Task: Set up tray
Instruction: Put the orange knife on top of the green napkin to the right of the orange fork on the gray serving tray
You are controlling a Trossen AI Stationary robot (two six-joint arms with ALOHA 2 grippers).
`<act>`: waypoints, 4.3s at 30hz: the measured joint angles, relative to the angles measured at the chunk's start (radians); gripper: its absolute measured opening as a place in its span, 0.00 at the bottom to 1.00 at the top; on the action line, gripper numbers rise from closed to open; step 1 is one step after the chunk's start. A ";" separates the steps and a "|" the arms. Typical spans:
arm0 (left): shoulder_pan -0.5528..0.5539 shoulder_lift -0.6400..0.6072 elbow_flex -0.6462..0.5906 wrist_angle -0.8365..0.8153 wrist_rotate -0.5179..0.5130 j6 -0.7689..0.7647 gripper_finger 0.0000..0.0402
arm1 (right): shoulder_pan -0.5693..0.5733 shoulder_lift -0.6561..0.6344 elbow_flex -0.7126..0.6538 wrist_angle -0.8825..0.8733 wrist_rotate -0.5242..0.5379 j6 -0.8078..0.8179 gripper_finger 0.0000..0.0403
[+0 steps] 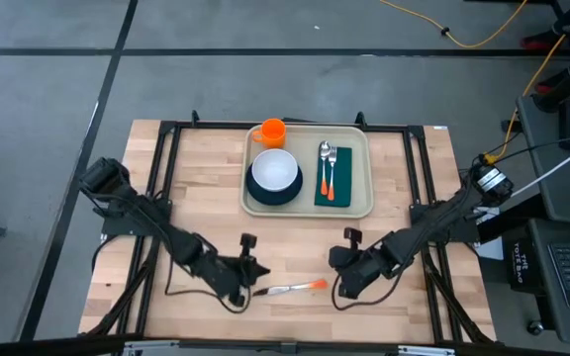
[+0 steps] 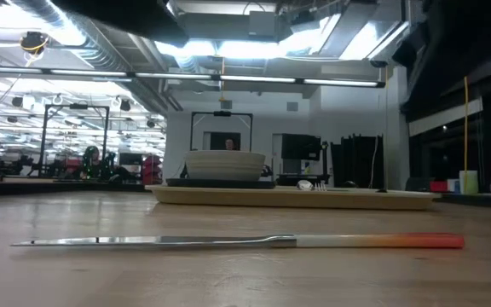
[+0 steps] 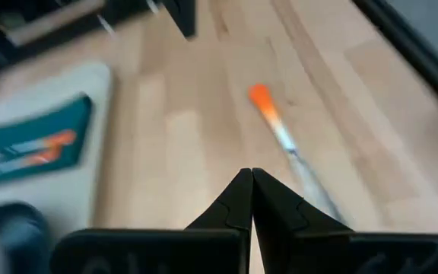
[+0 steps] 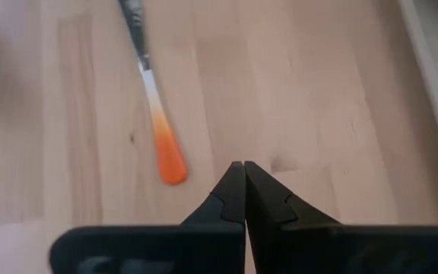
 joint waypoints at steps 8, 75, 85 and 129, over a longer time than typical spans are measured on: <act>-0.072 0.093 0.139 -0.162 0.056 -0.238 0.00 | 0.052 0.057 0.000 0.023 0.025 -0.016 0.00; -0.068 0.215 0.140 -0.218 0.149 -0.671 0.40 | 0.031 0.272 0.000 0.213 -0.124 -0.089 0.00; -0.065 0.215 0.140 -0.238 0.184 -0.675 0.40 | 0.030 0.277 0.002 0.209 -0.123 -0.057 0.00; -0.066 0.215 0.139 -0.364 0.226 -0.750 0.40 | 0.037 0.280 0.000 0.236 -0.119 0.121 0.00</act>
